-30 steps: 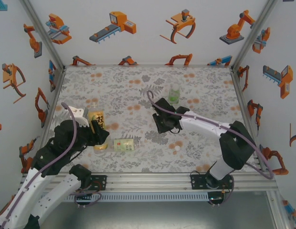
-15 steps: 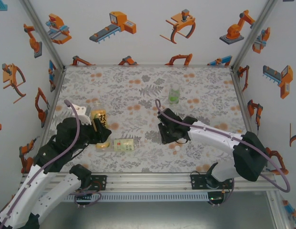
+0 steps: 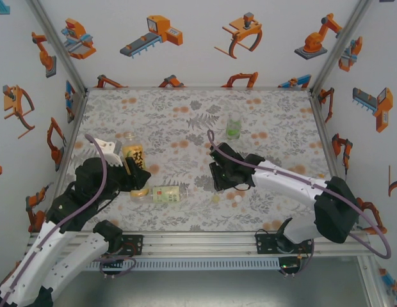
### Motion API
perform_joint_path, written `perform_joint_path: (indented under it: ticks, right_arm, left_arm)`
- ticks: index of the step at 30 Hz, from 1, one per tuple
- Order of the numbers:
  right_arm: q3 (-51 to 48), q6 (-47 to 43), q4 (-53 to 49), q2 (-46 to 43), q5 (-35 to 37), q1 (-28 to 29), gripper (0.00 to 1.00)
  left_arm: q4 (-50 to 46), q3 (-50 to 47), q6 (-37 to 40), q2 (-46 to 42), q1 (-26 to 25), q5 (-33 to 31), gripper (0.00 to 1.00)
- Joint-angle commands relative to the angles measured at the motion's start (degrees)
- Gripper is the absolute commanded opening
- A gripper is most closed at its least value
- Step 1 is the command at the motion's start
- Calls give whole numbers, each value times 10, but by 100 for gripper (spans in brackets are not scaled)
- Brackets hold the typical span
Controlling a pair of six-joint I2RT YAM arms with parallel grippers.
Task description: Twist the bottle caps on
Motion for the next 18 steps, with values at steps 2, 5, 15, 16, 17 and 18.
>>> perform_joint_path:
  ticks: [2, 5, 15, 16, 17, 18]
  right_arm:
    - [-5, 14, 8, 8, 0, 3, 38]
    - [-8, 20, 18, 11, -24, 4, 38]
    - [-11, 61, 18, 49, -9, 55, 41]
    - [-14, 64, 15, 51, -2, 60, 42]
    - [-16, 68, 14, 52, 1, 64, 42]
    - [-18, 71, 14, 53, 5, 67, 43]
  left_arm:
    - [23, -7, -12, 2, 4, 7, 1]
    - [26, -6, -9, 10, 4, 6, 1]
    - [41, 1, -2, 40, 4, 19, 1]
    - [42, 0, -4, 40, 4, 20, 1]
    - [42, -1, -5, 39, 4, 19, 1]
    - [42, -3, -6, 39, 4, 19, 1]
